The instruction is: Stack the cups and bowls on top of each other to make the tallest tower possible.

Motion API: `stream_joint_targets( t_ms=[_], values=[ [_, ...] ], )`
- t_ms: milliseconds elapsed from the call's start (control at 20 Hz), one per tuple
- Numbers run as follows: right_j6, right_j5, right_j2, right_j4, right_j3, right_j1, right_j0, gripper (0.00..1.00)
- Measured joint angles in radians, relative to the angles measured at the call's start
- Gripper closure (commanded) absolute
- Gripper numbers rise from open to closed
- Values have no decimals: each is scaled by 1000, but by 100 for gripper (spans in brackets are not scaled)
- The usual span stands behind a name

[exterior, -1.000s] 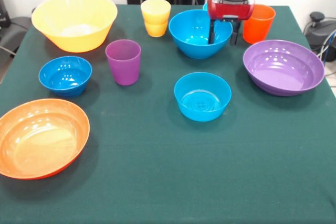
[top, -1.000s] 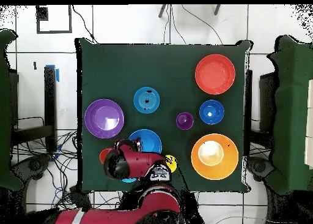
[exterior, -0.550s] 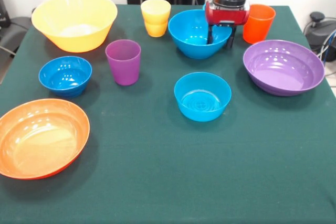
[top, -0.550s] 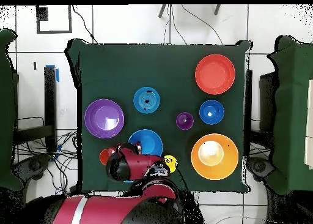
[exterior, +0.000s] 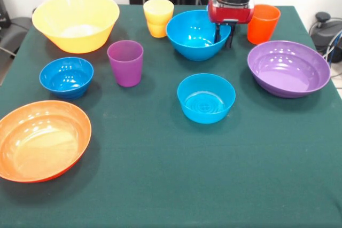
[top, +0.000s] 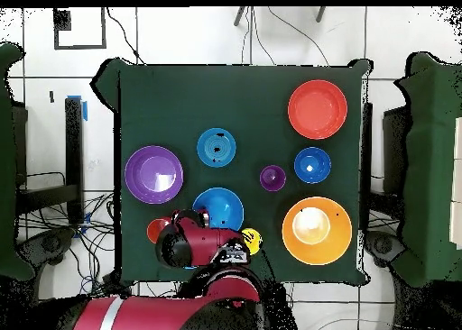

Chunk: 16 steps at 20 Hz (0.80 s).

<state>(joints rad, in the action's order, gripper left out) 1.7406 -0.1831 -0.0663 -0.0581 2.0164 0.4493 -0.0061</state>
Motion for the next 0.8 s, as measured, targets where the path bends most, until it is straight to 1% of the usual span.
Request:
stream_joint_targets(
  t_ms=[150,250,450,500,650,800],
  values=[
    [0,0,1,-1,2,13,-5,100],
    [0,1,5,-1,4,37,-15,100],
    [0,36,6,-1,5,89,-23,100],
    [0,77,6,-2,6,126,-22,100],
    [0,126,7,-2,6,162,-22,100],
    [0,220,7,-2,5,222,-21,100]
  ],
)
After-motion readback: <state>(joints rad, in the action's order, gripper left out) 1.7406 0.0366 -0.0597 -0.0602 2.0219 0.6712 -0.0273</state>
